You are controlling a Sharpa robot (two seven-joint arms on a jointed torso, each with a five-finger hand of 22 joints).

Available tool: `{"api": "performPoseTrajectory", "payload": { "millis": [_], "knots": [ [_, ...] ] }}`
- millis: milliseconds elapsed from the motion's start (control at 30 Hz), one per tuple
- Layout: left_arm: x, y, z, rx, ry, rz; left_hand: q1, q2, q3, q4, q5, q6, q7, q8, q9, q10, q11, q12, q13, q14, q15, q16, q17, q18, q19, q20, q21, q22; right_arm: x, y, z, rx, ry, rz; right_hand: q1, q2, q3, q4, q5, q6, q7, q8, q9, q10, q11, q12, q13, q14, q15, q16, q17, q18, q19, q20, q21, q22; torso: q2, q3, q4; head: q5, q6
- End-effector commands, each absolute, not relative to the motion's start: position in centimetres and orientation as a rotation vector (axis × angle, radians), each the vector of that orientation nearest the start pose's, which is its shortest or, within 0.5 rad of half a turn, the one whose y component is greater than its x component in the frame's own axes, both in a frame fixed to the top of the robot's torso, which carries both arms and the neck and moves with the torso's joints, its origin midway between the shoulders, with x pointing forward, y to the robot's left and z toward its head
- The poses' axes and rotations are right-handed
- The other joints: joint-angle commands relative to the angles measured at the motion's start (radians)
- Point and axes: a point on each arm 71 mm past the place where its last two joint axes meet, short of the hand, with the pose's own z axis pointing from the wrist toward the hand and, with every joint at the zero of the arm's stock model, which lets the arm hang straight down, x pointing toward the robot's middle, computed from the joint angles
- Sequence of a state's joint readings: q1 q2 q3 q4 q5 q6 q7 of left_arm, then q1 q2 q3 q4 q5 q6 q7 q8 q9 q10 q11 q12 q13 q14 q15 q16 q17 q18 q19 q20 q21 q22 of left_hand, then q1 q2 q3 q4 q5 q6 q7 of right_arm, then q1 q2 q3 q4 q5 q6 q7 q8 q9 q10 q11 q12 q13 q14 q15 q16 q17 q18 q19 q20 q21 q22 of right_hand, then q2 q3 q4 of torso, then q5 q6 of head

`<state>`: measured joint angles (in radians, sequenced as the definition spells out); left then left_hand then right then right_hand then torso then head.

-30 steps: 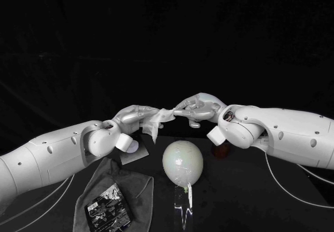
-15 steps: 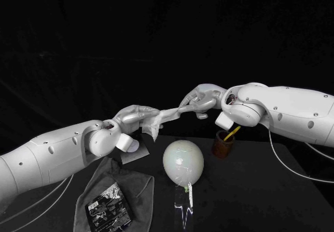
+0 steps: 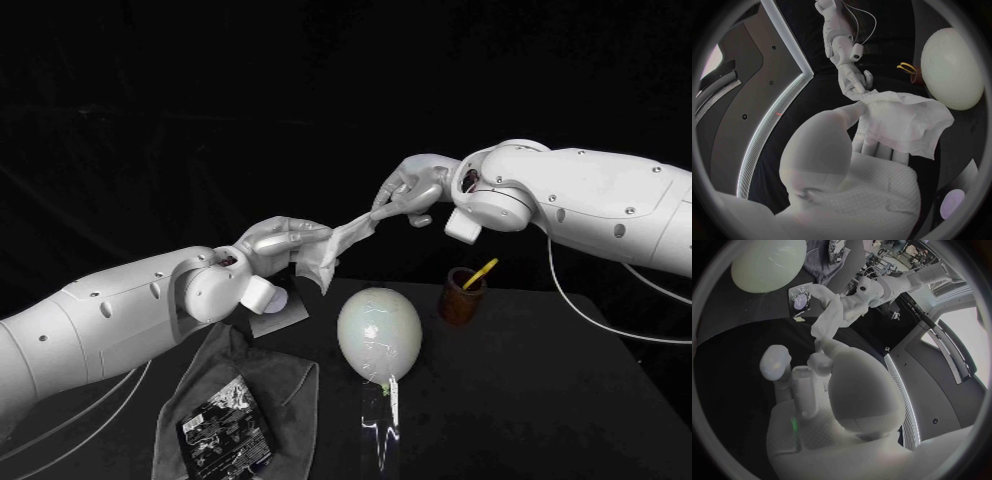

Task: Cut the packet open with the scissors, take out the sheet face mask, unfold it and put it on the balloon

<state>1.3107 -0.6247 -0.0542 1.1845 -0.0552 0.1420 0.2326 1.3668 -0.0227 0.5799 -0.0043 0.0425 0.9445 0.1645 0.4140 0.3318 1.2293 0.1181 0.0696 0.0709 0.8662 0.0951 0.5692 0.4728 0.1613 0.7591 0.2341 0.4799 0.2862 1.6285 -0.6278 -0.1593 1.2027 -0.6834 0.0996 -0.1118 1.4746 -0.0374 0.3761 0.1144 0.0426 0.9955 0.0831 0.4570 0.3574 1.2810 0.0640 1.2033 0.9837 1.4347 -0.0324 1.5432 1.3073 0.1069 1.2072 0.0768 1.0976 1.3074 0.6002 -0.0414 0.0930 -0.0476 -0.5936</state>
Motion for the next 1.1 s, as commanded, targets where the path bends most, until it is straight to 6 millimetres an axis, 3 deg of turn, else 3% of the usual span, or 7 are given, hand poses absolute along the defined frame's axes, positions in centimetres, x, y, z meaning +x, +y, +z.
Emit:
{"api": "performPoseTrajectory", "payload": {
  "millis": [33,500,667,700,733,967,1100],
  "knots": [
    [55.1,16.8,-15.1,-0.885,1.739,-1.744,-0.015,0.000,0.009,-0.001,0.005,-0.005,0.008,0.006,0.029,-0.008,0.003,0.001,0.000,0.008,0.002,-0.022,-0.020,-0.001,0.007,0.002,-0.003,-0.004,57.5,-17.8,-3.6,0.153,1.952,0.870,-0.013,0.000,0.016,-0.008,0.006,0.003,-0.007,0.031,0.060,0.062,-0.056,0.062,0.202,0.006,-0.004,0.004,0.039,0.001,0.009,0.002,0.007,0.120,-0.001,-0.0006,-0.0011,-0.002,-0.001],
    [55.1,16.7,-15.2,-0.905,1.750,-1.728,-0.028,-0.002,0.017,-0.001,0.005,-0.026,0.012,0.008,0.043,-0.020,0.002,-0.002,-0.002,0.180,-0.020,-0.103,-0.087,0.024,0.111,-0.021,0.014,-0.013,57.7,-16.8,-2.8,0.064,1.905,0.746,-0.031,-0.009,0.042,-0.022,0.006,0.003,-0.008,0.039,0.063,0.068,-0.057,0.063,0.205,0.016,-0.005,0.006,0.053,-0.003,0.023,0.000,0.028,0.125,0.000,-0.0006,0.0000,-0.005,-0.004],
    [55.2,16.8,-15.2,-0.933,1.742,-1.737,-0.053,-0.014,-0.003,0.021,0.005,-0.050,0.016,-0.010,0.036,-0.005,0.001,0.004,0.000,0.204,-0.023,-0.118,-0.094,0.023,0.125,-0.023,0.002,-0.024,57.6,-16.7,-2.7,0.052,1.900,0.736,-0.037,-0.013,0.050,-0.026,0.006,0.003,-0.009,0.042,0.064,0.069,-0.058,0.061,0.204,0.018,-0.006,0.006,0.054,-0.003,0.025,0.000,0.031,0.126,-0.001,0.0000,0.0002,-0.006,-0.005],
    [55.2,16.8,-15.3,-0.939,1.742,-1.739,-0.113,-0.065,-0.055,0.054,0.003,-0.049,0.018,-0.013,0.035,0.007,0.002,0.008,0.001,0.209,-0.020,-0.121,-0.095,0.021,0.128,-0.020,-0.011,-0.034,57.6,-16.7,-2.7,0.050,1.899,0.735,-0.038,-0.013,0.051,-0.027,0.006,0.003,-0.009,0.042,0.064,0.069,-0.058,0.062,0.205,0.018,-0.006,0.006,0.055,-0.003,0.025,0.000,0.031,0.125,0.000,0.0003,0.0001,-0.006,-0.005],
    [55.2,16.8,-15.3,-0.945,1.742,-1.741,-0.102,-0.041,-0.040,0.057,0.007,-0.047,0.014,-0.014,0.034,0.008,-0.002,0.008,0.001,0.210,-0.023,-0.123,-0.096,0.022,0.130,-0.020,-0.014,-0.036,57.6,-16.7,-2.7,0.048,1.898,0.734,-0.038,-0.013,0.052,-0.027,0.006,0.003,-0.009,0.042,0.064,0.069,-0.058,0.061,0.204,0.018,-0.006,0.006,0.056,-0.003,0.024,0.000,0.030,0.125,0.000,0.0002,0.0003,-0.006,-0.005],
    [55.1,16.8,-15.3,-0.964,1.750,-1.745,-0.139,-0.077,-0.073,0.109,0.005,-0.043,0.016,-0.033,0.022,0.013,-0.001,0.004,0.001,0.224,-0.024,-0.143,-0.100,0.024,0.148,-0.015,-0.048,-0.064,57.6,-16.8,-2.6,0.050,1.885,0.730,-0.041,-0.014,0.055,-0.028,0.006,0.003,-0.009,0.043,0.064,0.070,-0.058,0.062,0.205,0.018,-0.006,0.006,0.055,-0.002,0.022,0.000,0.028,0.124,0.000,-0.0003,-0.0007,-0.007,-0.006],
    [55.1,16.7,-15.4,-0.966,1.752,-1.746,-0.101,-0.065,-0.055,0.101,0.006,-0.029,0.008,-0.033,0.021,0.023,-0.008,0.006,0.002,0.233,-0.030,-0.151,-0.100,0.024,0.162,-0.016,-0.062,-0.077,57.6,-16.9,-2.6,0.052,1.884,0.733,-0.044,-0.016,0.059,-0.030,0.006,0.003,-0.009,0.044,0.065,0.071,-0.058,0.062,0.206,0.019,-0.006,0.006,0.056,-0.002,0.023,-0.001,0.028,0.124,0.000,0.0000,-0.0001,-0.007,-0.006]
  ]
}}
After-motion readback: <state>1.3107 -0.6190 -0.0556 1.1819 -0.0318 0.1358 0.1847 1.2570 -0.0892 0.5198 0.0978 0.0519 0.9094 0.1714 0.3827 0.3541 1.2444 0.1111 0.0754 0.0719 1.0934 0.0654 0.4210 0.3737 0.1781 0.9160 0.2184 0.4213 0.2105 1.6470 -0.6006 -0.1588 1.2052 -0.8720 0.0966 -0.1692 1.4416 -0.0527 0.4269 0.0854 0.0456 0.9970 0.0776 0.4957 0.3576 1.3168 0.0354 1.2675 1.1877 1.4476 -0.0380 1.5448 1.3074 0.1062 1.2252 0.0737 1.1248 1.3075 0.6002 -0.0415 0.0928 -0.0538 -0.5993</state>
